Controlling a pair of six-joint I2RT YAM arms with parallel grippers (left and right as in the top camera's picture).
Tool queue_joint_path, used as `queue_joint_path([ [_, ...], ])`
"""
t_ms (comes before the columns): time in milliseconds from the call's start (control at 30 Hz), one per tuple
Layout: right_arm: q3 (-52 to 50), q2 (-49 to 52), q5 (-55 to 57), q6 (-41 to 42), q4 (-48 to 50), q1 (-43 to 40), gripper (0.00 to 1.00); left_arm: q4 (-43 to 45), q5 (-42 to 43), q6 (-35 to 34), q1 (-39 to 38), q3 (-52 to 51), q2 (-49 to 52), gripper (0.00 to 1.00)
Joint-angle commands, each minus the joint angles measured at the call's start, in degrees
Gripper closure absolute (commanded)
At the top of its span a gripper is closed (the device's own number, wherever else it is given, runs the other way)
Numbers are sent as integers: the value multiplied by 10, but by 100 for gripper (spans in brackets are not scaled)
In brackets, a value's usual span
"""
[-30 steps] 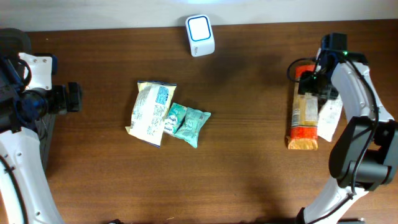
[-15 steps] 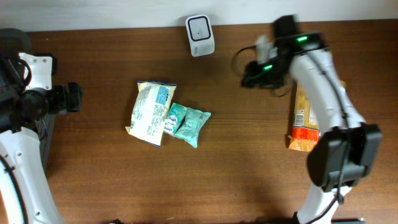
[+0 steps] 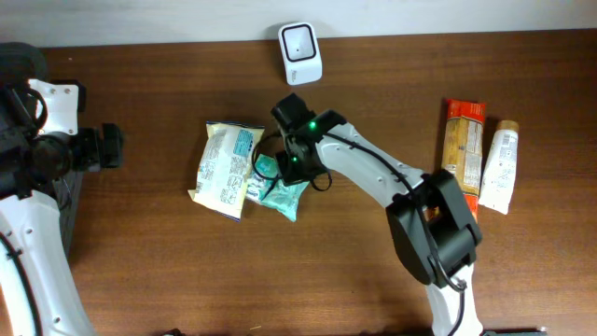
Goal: Scan the item barcode
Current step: 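Move the right gripper to the mint-green pouch and grasp it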
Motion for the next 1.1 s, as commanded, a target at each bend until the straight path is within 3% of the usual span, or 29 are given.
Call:
queue_joint_path([
  [0, -4, 41, 26, 35, 0, 1, 96, 1, 6, 9, 2, 6, -2, 1],
  [100, -4, 70, 5, 34, -10, 6, 94, 1, 6, 9, 2, 6, -2, 1],
  [267, -3, 73, -1, 29, -9, 6, 47, 1, 6, 9, 2, 6, -2, 1],
  [333, 12, 73, -18, -21, -10, 4, 42, 1, 6, 9, 2, 6, -2, 1],
  [567, 202, 67, -42, -48, -179, 3, 43, 1, 6, 9, 2, 6, -2, 1],
  [600, 205, 67, -59, -48, -178, 9, 45, 1, 6, 9, 2, 6, -2, 1],
  [700, 192, 70, -65, -25, -165, 23, 66, 1, 6, 9, 2, 6, -2, 1],
  [800, 168, 70, -63, 6, -144, 40, 76, 1, 6, 9, 2, 6, -2, 1],
  [1067, 80, 70, -63, 45, -44, 49, 80, 1, 6, 9, 2, 6, -2, 1],
])
